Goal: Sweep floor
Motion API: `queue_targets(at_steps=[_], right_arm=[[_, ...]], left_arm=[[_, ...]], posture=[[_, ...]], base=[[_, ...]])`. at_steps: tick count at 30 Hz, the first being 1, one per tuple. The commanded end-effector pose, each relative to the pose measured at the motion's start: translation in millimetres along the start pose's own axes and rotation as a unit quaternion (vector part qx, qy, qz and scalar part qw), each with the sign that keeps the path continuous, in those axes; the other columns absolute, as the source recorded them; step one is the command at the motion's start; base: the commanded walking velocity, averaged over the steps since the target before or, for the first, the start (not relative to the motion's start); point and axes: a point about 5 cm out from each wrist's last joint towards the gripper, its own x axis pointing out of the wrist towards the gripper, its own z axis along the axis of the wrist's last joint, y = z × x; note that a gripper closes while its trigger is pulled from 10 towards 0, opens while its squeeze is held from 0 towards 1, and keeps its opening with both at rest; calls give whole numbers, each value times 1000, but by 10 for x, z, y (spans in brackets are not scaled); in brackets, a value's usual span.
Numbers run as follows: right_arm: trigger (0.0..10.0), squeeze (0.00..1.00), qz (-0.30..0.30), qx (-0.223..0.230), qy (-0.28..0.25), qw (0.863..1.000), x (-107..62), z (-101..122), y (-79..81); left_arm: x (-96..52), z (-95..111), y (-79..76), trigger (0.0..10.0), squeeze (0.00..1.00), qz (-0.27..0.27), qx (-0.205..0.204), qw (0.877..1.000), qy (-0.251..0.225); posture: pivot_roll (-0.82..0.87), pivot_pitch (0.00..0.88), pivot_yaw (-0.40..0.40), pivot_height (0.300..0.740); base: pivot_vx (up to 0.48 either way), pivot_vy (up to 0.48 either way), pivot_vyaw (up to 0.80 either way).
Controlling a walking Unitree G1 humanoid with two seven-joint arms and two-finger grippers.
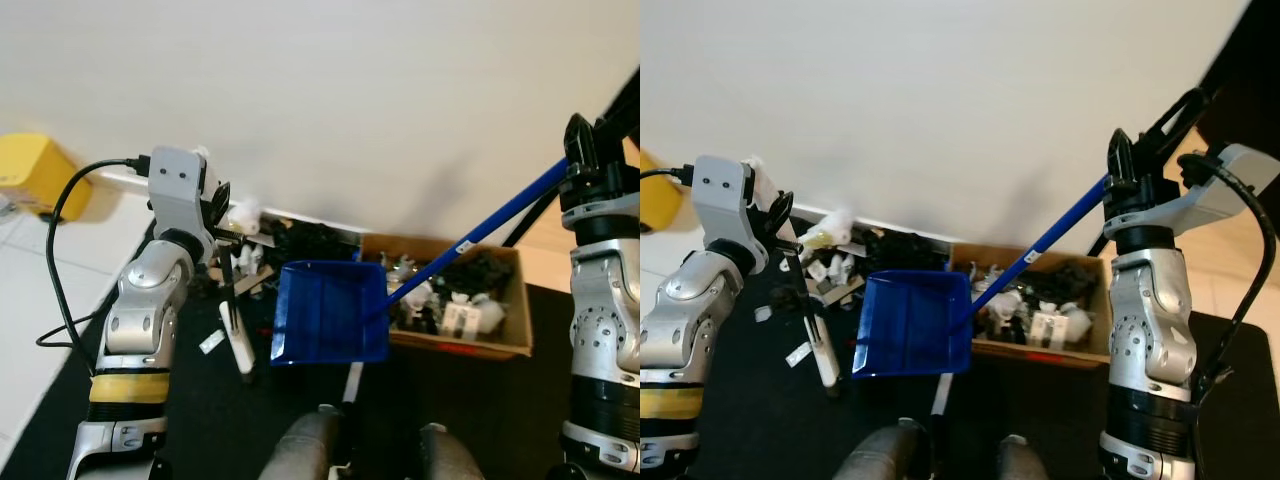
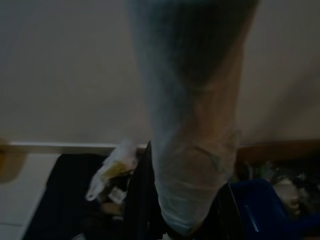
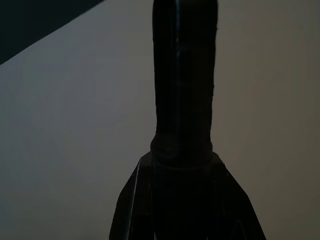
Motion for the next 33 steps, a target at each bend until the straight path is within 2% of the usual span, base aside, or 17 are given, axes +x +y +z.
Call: queue_targets(at_steps=[1,18,33], right_arm=[[10000,0,0,14,-19,1000,-8,52,13],[10000,0,0,16,-21,1000,-11,51,8],[10000,0,1,18,-21,1000,-11,50,25]], left_arm=[[-23,50,52,10000,0,11,14,1000,-7],[-23,51,38,10000,0,11,11,1000,-6],[-25,47,51,10000,0,13,10,1000,-5]], posture=[[168,194,96,740],[167,195,96,740],[167,196,96,740]], base=[[0,255,0],[0,30,0],[0,309,0]])
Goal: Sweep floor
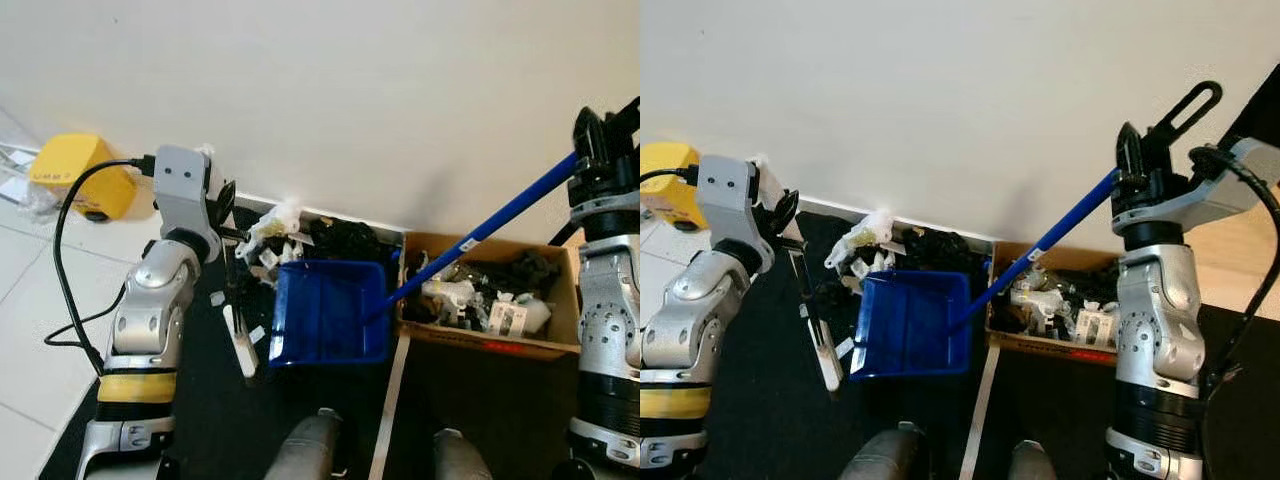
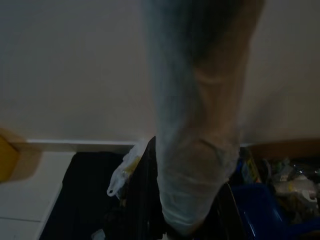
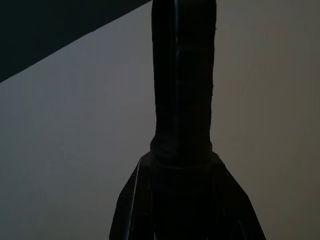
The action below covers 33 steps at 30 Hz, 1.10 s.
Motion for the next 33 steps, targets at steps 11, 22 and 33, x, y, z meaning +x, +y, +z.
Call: queue_targets(at_steps=[11,22,33], right_arm=[[10000,0,6,15,-14,1000,-5,39,42],[10000,0,8,15,-14,1000,-1,36,51],[10000,0,8,15,-14,1000,4,32,47]], left_arm=[[-37,8,71,10000,0,13,9,1000,-1],[-35,2,69,10000,0,12,9,1000,0],[-31,8,60,10000,0,8,15,1000,-3]], posture=[[168,198,96,740],[167,196,96,740],[167,194,96,740]], base=[[0,324,0],[0,321,0],[0,172,0]])
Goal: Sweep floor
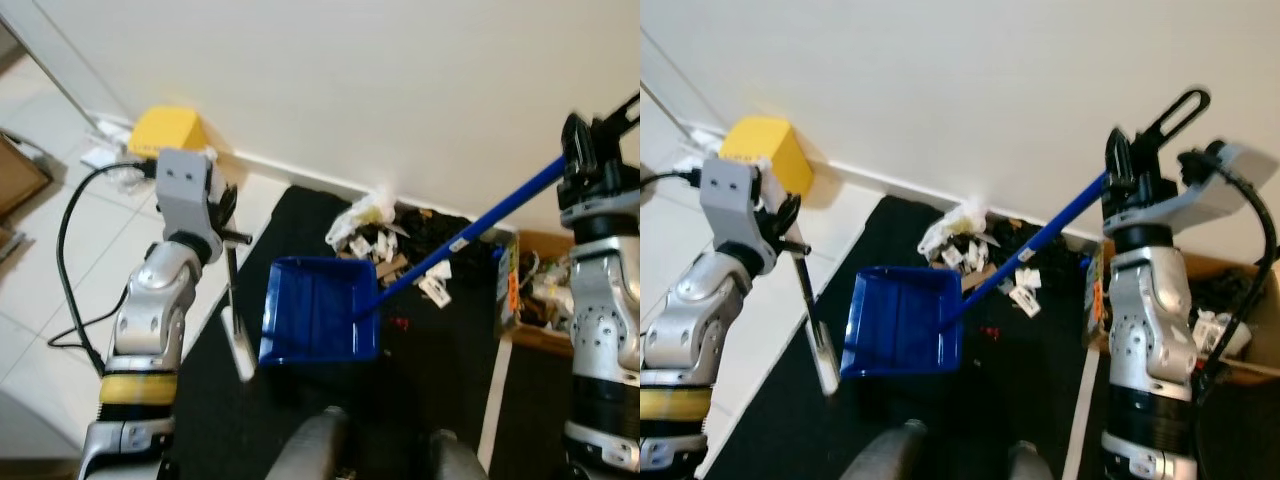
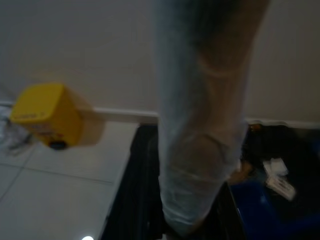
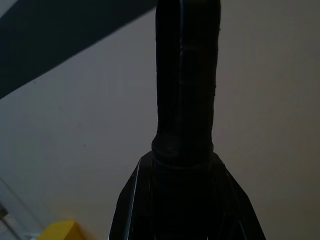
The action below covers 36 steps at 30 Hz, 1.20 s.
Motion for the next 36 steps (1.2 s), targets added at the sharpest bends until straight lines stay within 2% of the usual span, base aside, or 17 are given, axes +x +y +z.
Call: queue_targets(at_steps=[1,14,17,28,36], right_arm=[[10000,0,3,12,-11,1000,-14,26,17],[10000,0,1,12,-11,1000,-23,30,8],[10000,0,2,12,-12,1000,-24,33,11],[10000,0,3,12,-9,1000,-22,24,21],[10000,0,28,-77,26,996,-89,-136,30]], left_arm=[[-37,55,57,10000,0,6,19,1000,-15],[-42,55,37,10000,0,3,24,1000,-16],[-43,44,37,10000,0,5,21,1000,-13],[-49,16,63,10000,0,15,25,1000,-6],[-58,-8,50,10000,0,13,22,1000,-8]], posture=[[167,194,96,740],[165,197,98,740],[164,198,98,740],[165,201,95,740],[162,206,94,740]], base=[[259,-277,0],[276,-380,0],[311,0,0],[0,0,0],[0,0,0]])
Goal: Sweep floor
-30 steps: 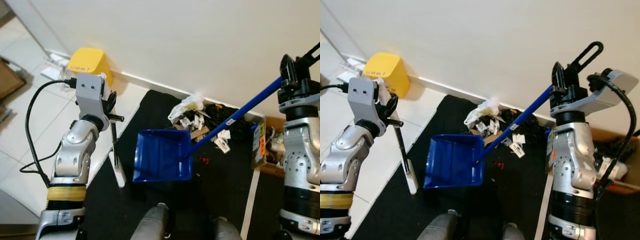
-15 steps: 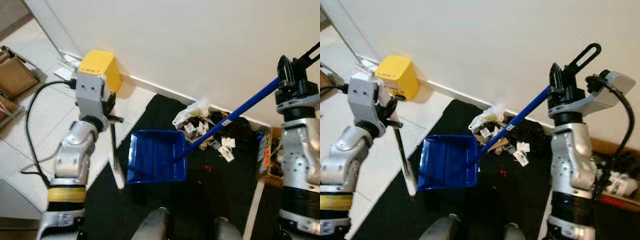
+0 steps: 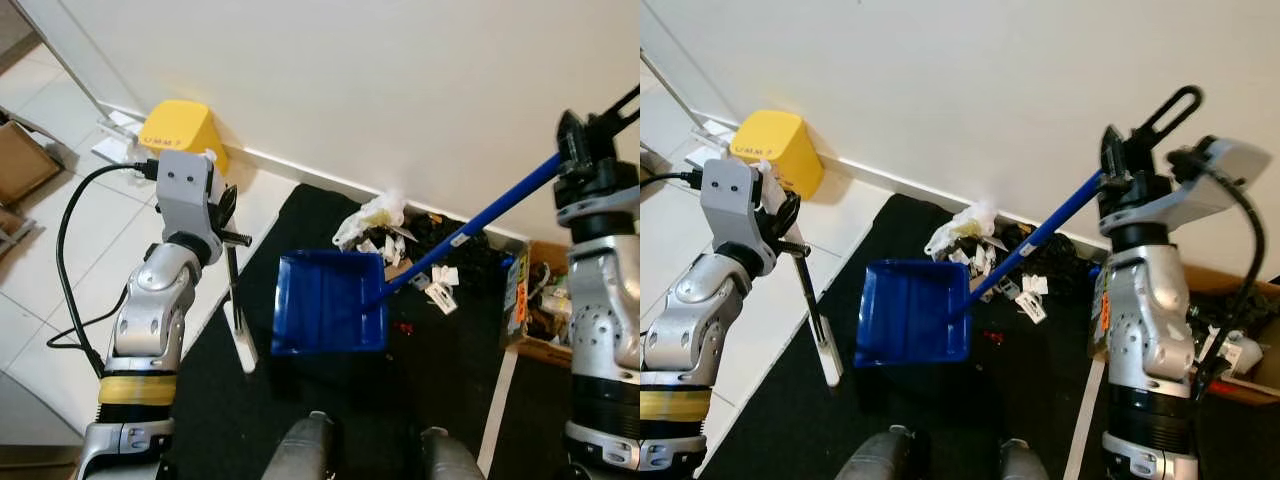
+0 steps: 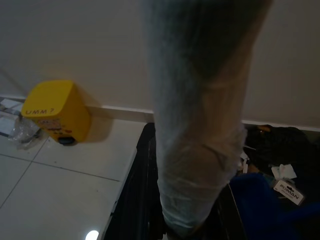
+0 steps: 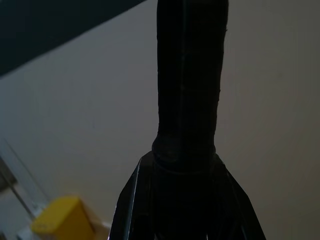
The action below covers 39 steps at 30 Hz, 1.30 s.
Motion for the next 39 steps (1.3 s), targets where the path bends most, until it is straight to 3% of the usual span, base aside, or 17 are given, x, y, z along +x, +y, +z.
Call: queue_targets(at_steps=[1,3,7,10,19,20,23,25,30,37,39], right_arm=[[10000,0,-2,-32,-4,999,-30,-3,-22],[10000,0,-2,-104,22,994,-59,-102,-40],[10000,0,-4,-145,36,989,-88,-177,-60],[10000,0,-36,-196,54,979,-155,-310,-186],[10000,0,-91,-227,79,966,-252,-482,-372],[10000,0,-127,-229,81,962,-312,-547,-469],[10000,0,-135,-250,81,956,-358,-598,-507],[10000,0,-130,-268,79,951,-374,-623,-505],[10000,0,-114,-262,72,955,-396,-689,-486],[10000,0,-84,-262,68,959,-354,-761,-381],[10000,0,-50,-272,73,958,-299,-846,-273]], left_arm=[[-31,29,45,10000,0,10,16,1000,-10],[-34,16,39,10000,0,8,15,1000,-7],[-39,9,38,10000,0,7,15,1000,-6],[-55,-21,48,10000,0,7,15,1000,0],[-83,-144,38,10000,0,-3,-4,1000,22],[-87,-203,8,10000,0,-23,-11,999,32],[-86,-252,-14,10000,0,-45,-16,998,40],[-79,-258,-17,10000,0,-52,-17,998,38],[-42,-259,-11,10000,0,-63,-21,997,28],[25,-227,40,10000,0,-73,-34,997,13],[82,-229,34,10000,0,-96,-42,995,6]], posture=[[162,206,94,740],[161,208,95,740],[164,209,94,740],[168,213,93,740],[173,222,97,740],[178,229,103,740],[182,238,110,740],[186,246,117,740],[195,269,135,740],[209,303,158,740],[214,329,170,740]], base=[[0,0,0],[0,0,0],[0,0,0],[0,0,0],[0,0,0],[0,0,0],[0,0,0],[0,0,0],[0,0,0],[0,0,0],[0,0,0]])
